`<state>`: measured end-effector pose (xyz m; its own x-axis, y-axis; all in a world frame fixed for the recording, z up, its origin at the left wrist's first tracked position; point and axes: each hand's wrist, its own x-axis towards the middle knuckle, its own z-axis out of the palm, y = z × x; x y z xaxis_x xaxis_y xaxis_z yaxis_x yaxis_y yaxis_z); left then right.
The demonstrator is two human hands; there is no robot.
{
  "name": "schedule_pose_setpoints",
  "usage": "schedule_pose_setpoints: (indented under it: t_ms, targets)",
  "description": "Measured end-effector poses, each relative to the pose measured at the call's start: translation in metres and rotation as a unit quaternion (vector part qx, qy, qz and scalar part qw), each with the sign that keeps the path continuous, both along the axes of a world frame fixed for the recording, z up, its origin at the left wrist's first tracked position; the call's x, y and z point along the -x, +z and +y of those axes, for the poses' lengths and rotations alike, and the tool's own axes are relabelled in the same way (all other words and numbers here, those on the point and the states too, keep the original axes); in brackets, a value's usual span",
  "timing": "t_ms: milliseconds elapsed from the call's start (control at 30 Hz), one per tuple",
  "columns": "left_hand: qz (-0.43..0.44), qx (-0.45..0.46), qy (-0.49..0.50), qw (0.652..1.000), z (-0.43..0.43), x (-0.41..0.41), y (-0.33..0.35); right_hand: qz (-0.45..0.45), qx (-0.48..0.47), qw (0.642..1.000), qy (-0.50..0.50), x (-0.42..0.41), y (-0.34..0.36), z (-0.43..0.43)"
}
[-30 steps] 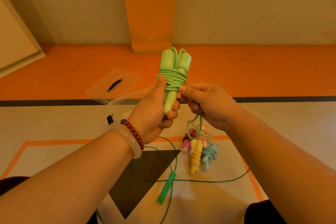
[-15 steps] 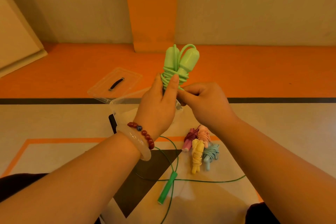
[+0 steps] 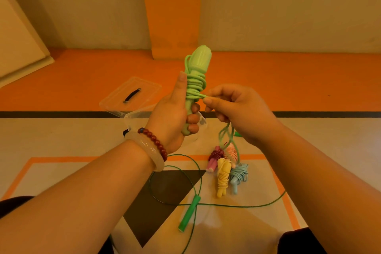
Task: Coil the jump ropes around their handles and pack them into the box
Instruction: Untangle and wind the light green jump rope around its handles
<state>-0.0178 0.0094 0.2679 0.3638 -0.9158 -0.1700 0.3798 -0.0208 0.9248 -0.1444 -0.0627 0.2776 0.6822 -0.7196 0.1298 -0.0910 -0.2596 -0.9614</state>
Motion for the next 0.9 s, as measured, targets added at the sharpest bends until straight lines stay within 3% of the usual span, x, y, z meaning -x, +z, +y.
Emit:
schedule_pose_setpoints:
  t_ms: [167, 267, 467, 633, 900]
  targets:
    - [0.068, -0.006, -0.057, 0.996, 0.002, -0.002, 0.002, 0.081, 0.179, 0.980, -0.019, 0.001, -0.007, -0.004]
    - [0.087, 0.000, -0.059, 0.994, 0.001, 0.000, 0.003, 0.073, 0.137, 0.988, -0.012, -0.002, -0.005, -0.003]
    - [0.024, -0.003, -0.028, 0.999, 0.004, 0.005, -0.001, 0.042, 0.017, 0.999, -0.001, -0.003, -0.005, -0.004]
    - [-0.064, -0.001, -0.005, 0.998, 0.007, 0.001, -0.004, 0.047, 0.013, 0.999, -0.011, -0.002, -0.005, -0.004]
    - [-0.101, -0.021, -0.012, 0.995, 0.003, -0.005, -0.008, 0.049, 0.045, 0.997, -0.024, -0.002, -0.006, -0.007]
